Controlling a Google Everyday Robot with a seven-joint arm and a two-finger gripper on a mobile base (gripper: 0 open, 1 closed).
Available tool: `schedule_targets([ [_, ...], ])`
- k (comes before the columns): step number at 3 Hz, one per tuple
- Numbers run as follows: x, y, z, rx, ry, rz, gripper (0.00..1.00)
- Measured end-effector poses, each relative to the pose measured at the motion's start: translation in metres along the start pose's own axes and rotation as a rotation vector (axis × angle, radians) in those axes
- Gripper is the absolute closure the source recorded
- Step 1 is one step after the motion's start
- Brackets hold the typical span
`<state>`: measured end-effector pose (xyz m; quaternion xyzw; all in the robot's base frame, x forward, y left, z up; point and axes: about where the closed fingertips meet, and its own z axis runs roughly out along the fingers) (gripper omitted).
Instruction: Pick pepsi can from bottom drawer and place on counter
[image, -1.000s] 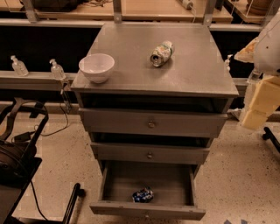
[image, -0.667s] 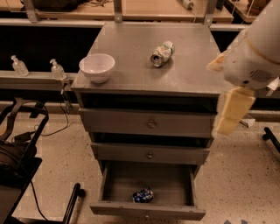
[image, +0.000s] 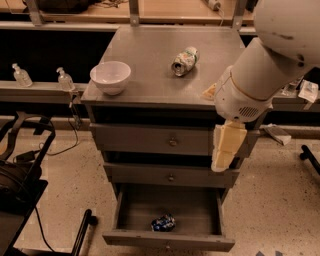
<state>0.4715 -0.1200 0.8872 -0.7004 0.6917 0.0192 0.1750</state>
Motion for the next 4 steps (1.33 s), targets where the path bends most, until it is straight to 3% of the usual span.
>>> schedule_targets([
  [1, -0.001, 0.000, 0.011, -0.021, -0.004, -0.026, 0.00],
  [2, -0.007, 0.019, 0.063, -0.086, -0.090, -0.087, 0.00],
  [3, -0.023, 0.033, 0.122, -0.075, -0.231, -0.188, 0.00],
  [4, -0.032, 0.027, 0.129, -0.027, -0.264, -0.276, 0.00],
])
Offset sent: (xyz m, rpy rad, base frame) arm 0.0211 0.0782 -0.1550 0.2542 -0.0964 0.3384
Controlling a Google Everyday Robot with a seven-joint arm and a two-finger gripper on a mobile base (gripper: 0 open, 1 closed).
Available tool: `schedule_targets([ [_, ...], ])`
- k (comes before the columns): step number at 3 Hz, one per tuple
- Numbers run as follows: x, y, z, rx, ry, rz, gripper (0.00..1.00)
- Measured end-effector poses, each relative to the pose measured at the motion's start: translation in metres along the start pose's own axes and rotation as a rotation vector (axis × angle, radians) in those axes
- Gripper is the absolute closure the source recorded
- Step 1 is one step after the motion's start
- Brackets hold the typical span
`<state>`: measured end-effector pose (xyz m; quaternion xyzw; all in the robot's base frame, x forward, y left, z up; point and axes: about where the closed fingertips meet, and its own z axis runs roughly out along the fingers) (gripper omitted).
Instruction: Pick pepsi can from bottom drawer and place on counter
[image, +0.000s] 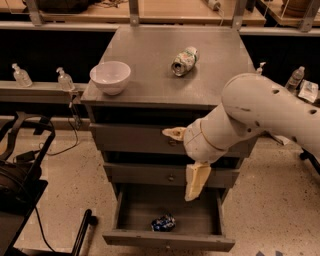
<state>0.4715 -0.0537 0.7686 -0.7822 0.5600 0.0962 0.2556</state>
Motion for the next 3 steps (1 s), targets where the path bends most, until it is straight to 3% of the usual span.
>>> schedule_targets([
  [1, 0.000, 0.001, 0.000, -0.003, 0.001, 0.000, 0.00],
  [3, 0.038, -0.003, 0.085, -0.020, 0.010, -0.114, 0.00],
])
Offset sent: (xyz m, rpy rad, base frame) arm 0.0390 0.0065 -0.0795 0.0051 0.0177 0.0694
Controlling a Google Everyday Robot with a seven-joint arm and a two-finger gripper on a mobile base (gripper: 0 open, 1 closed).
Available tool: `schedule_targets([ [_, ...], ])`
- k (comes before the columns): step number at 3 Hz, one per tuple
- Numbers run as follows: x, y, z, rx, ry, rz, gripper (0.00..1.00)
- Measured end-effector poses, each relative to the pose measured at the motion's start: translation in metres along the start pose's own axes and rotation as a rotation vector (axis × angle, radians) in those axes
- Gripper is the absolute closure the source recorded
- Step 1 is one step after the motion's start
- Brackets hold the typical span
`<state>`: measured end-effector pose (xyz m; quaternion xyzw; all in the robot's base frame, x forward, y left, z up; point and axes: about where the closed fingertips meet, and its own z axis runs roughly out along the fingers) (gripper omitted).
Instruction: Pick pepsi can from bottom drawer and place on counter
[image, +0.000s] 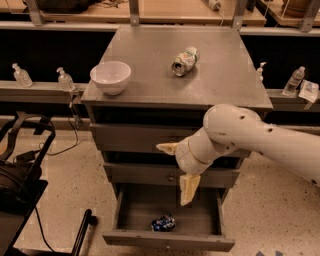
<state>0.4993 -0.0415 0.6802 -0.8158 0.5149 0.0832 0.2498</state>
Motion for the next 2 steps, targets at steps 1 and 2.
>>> schedule_targets([
  [1, 0.0110, 0.0072, 0.0475, -0.027, 0.041, -0.100, 0.00],
  [2, 0.0133, 0.0076, 0.0534, -0.030, 0.055, -0.124, 0.00],
])
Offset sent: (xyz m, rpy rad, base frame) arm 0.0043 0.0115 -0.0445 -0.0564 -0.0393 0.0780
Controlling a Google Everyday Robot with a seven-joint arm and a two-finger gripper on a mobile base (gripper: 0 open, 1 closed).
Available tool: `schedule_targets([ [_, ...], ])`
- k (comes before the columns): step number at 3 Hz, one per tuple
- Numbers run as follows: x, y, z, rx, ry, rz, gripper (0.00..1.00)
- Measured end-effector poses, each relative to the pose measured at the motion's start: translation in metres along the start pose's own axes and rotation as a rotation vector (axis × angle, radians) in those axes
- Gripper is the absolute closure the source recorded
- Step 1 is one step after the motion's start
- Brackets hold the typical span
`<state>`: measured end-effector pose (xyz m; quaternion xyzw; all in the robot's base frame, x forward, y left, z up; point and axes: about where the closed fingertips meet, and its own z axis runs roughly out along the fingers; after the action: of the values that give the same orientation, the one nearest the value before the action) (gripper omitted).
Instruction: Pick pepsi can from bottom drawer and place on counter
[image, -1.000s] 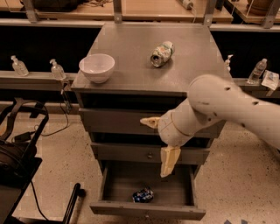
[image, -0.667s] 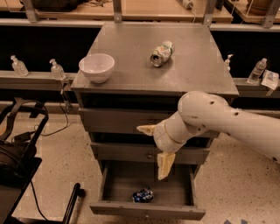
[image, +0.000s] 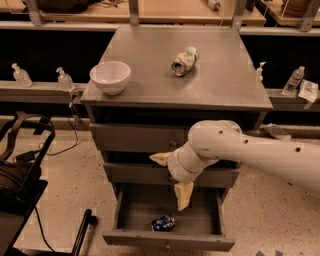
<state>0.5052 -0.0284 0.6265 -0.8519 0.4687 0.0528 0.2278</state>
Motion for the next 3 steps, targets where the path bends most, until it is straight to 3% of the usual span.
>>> schedule_targets([
  [1, 0.002, -0.001, 0.009, -0.016, -0.013, -0.005, 0.00],
  [3, -0.004, 0.007, 0.102, -0.053, -0.031, -0.166, 0.00],
])
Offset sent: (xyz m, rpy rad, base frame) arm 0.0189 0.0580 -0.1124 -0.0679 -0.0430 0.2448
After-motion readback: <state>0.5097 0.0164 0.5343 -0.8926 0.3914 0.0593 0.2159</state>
